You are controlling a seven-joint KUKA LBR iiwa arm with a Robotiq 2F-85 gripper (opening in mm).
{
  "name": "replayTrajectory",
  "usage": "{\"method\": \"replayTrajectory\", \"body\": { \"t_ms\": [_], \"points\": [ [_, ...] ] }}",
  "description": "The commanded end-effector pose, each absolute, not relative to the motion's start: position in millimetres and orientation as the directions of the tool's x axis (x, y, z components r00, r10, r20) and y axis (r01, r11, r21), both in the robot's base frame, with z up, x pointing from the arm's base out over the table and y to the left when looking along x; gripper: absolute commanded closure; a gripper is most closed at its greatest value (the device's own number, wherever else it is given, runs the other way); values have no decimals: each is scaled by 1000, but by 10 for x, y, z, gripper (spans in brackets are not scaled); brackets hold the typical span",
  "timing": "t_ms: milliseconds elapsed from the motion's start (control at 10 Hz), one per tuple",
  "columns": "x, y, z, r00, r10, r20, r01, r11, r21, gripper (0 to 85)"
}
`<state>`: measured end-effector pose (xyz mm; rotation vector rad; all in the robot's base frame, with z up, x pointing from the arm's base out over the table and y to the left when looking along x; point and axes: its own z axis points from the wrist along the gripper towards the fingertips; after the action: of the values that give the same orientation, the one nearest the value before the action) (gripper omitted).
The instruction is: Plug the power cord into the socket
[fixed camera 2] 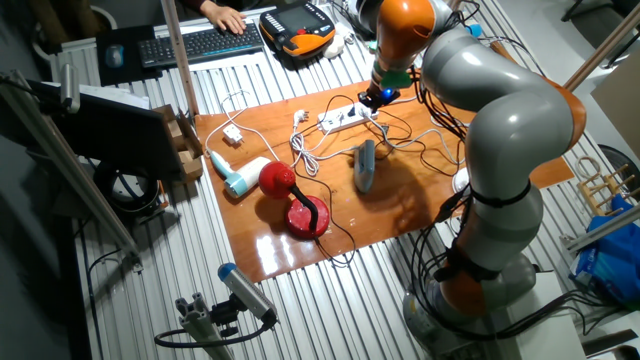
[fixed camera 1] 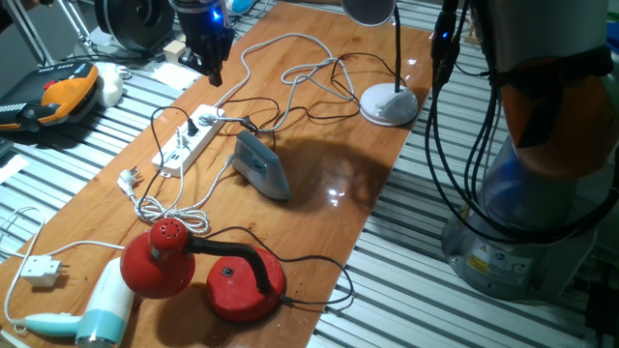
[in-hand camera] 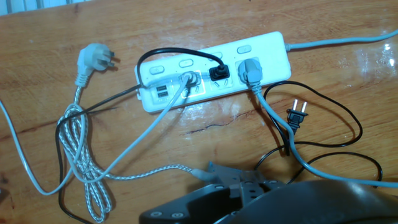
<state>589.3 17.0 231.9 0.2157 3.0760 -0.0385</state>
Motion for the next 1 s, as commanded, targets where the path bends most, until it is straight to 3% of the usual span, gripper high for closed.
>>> {"method": "replayTrajectory", "body": {
  "t_ms": [0, 900],
  "points": [
    [5889, 172, 2321, -988, 145, -59, 146, 989, -19, 850],
    [5874, 183, 2319, -985, 164, -54, 164, 986, -2, 850]
  ]
}}
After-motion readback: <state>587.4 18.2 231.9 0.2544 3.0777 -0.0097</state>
